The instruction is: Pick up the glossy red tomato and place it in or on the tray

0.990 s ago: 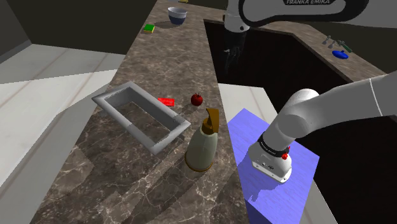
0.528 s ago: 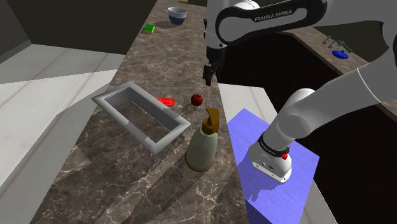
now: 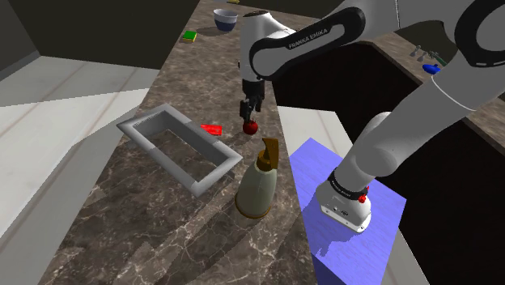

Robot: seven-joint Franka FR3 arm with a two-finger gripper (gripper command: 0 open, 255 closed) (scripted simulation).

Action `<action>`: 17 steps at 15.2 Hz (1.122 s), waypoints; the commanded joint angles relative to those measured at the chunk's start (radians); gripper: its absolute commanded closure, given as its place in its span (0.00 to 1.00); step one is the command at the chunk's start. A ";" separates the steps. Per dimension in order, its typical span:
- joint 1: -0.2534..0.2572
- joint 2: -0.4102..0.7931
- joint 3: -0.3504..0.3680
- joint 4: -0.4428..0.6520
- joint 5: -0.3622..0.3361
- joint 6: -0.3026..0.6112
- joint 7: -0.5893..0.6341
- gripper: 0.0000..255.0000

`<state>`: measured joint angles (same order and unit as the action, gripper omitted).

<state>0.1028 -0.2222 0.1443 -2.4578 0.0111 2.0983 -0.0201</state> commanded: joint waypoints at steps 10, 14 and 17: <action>0.000 0.061 0.004 -0.055 -0.005 0.115 0.005 0.00; 0.000 0.061 0.004 -0.054 -0.005 0.115 0.005 0.00; 0.000 0.061 0.004 -0.054 -0.005 0.115 0.005 1.00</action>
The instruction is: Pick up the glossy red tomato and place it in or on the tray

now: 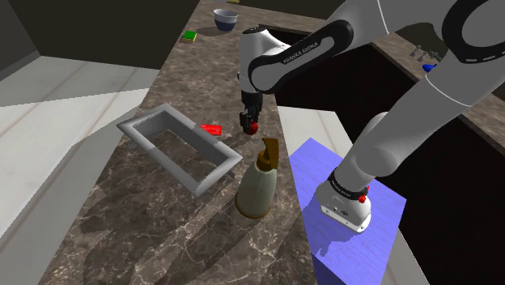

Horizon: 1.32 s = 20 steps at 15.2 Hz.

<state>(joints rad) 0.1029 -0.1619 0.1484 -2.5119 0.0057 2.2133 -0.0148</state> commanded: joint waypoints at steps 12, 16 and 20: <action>0.001 -0.046 -0.003 0.029 0.007 -0.075 -0.007 1.00; 0.002 -0.078 -0.005 0.056 0.010 -0.134 -0.011 1.00; 0.002 -0.106 -0.007 0.086 0.013 -0.192 -0.015 1.00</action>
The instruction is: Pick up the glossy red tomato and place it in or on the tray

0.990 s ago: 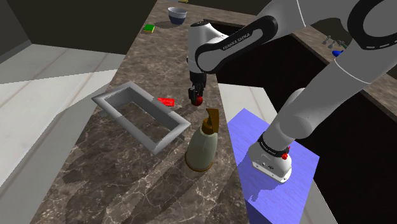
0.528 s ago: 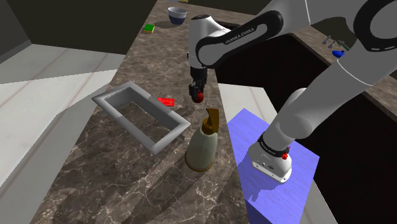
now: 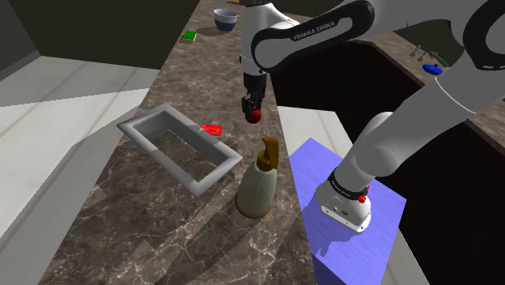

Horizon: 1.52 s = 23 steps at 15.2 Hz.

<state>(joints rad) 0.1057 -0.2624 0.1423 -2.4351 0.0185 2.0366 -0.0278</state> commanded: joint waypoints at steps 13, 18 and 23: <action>0.000 -0.069 -0.008 0.132 0.004 -0.200 -0.009 1.00; -0.001 -0.082 -0.011 0.188 0.004 -0.269 -0.011 1.00; 0.025 -0.029 0.036 0.262 0.021 -0.291 0.057 1.00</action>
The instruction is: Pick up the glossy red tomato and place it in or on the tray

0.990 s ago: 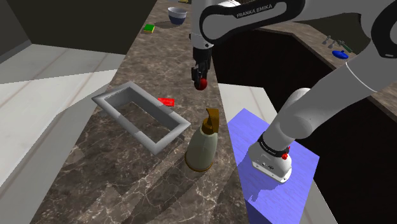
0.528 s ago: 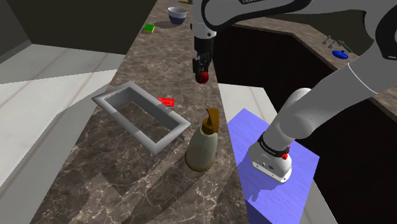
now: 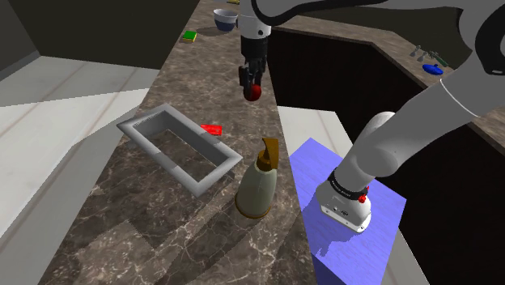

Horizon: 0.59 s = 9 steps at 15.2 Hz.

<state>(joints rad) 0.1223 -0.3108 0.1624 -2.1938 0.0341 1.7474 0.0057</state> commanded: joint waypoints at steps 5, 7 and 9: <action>0.050 0.131 0.090 0.138 0.016 -0.007 0.141 1.00; 0.066 0.181 0.117 0.193 0.013 -0.012 0.188 1.00; 0.084 0.235 0.143 0.253 0.007 -0.018 0.236 1.00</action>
<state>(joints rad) 0.1965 -0.1043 0.2904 -1.9776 0.0434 1.7372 0.2130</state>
